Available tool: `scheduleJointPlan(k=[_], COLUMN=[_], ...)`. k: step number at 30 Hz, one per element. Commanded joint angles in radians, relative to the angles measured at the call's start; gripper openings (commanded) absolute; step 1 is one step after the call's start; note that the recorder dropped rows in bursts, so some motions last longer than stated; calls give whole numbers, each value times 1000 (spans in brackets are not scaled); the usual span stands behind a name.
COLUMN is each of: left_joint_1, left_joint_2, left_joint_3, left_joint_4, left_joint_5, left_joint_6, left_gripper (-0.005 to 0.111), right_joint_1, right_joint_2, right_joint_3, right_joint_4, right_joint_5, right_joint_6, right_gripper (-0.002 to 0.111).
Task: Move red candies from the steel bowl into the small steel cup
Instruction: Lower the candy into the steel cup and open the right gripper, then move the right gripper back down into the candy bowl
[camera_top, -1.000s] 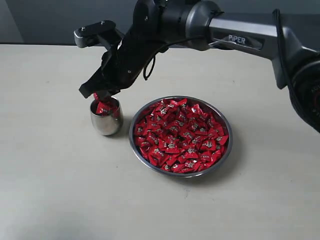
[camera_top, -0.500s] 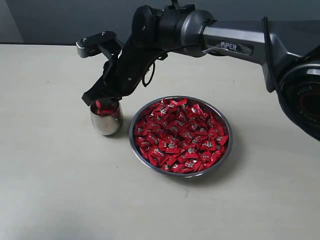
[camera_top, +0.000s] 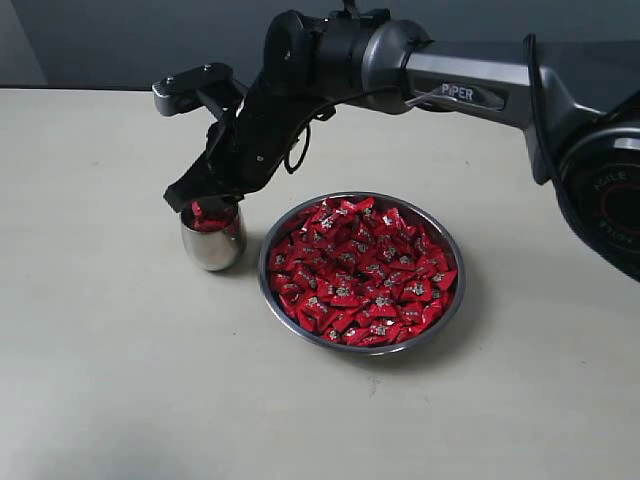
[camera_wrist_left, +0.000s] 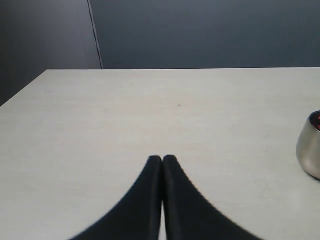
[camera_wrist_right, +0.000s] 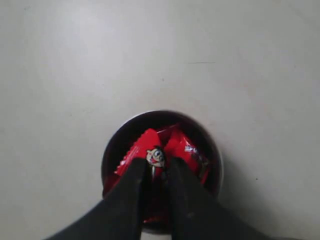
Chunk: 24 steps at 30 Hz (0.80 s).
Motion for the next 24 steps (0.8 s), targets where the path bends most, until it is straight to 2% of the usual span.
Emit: scheduleJointPlan(k=[1,4,7,13,24], left_joint_1=[1,1,1,1,1], left_joint_2=[-4,-4,-4,-4,-4], left_joint_3=[4,4,4,4,4], left_joint_4=[1,1,1,1,1], left_joint_5=[-2,-2,-2,-2,-2], left_joint_6=[-3,-3,-3,-3,-3], left_gripper=[0,0,0,0,0], right_joint_1=[-2,-2,-2,-2,-2], right_joint_2=[-3,-3,-3,-5,-5], right_joint_3=[-5,-5,-5,-28,-174], right_joint_4=[10,19,26,30,27], right_joint_5=[-7,-7,-7,0,71], right_joint_6=[-7,-7,-7,-7,-3], right_gripper=[9,29,40,40,40])
